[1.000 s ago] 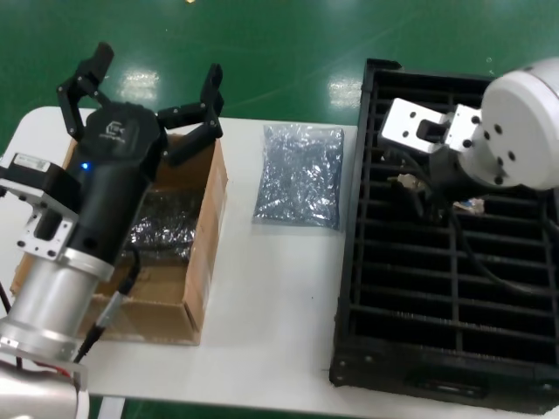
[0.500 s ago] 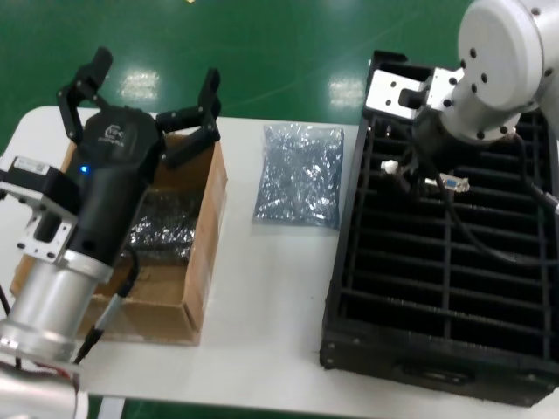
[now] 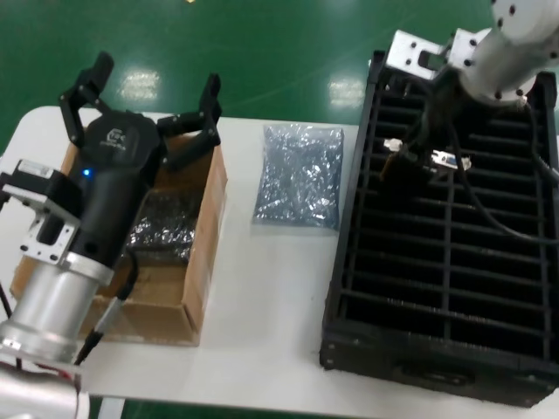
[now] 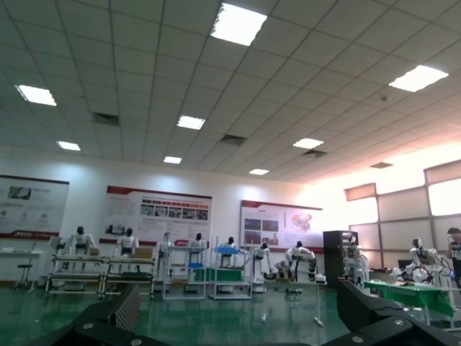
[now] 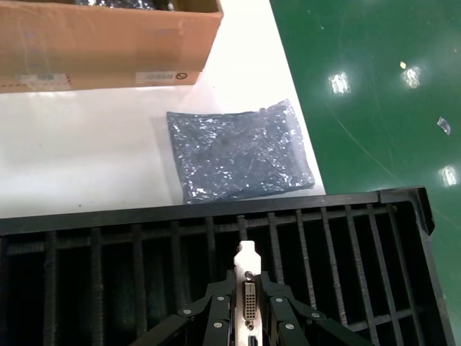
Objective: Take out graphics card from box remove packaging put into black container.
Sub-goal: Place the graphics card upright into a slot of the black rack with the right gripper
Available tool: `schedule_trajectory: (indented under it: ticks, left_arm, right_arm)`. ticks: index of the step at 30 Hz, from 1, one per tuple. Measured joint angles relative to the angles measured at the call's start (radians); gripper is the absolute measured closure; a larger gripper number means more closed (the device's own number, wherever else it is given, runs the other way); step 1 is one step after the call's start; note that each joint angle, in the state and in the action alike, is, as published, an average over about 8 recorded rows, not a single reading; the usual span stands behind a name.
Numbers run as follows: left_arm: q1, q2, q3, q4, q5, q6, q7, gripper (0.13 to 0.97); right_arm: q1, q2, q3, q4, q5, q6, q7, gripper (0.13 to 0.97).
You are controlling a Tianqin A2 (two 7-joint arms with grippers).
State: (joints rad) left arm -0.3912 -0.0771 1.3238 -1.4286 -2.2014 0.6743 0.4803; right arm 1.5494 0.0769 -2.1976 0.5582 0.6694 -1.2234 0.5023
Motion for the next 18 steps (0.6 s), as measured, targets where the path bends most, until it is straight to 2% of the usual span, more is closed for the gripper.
schedule_trajectory:
  ticks: [7, 11, 18]
  left_arm:
    - [-0.001, 0.002, 0.000, 0.007, 0.000, 0.003, 0.006, 0.132]
    - [-0.002, 0.003, -0.001, 0.010, -0.001, 0.004, 0.009, 0.132]
    - [0.000, 0.002, -0.003, 0.010, -0.001, 0.005, 0.012, 0.132]
  right_arm:
    - [0.090, -0.049, -0.056, -0.250, 0.111, 0.128, -0.100, 0.908]
    - [0.116, -0.067, -0.157, -0.335, 0.230, 0.207, -0.140, 0.908]
    - [0.128, -0.075, -0.367, -0.374, 0.435, 0.300, -0.158, 0.908]
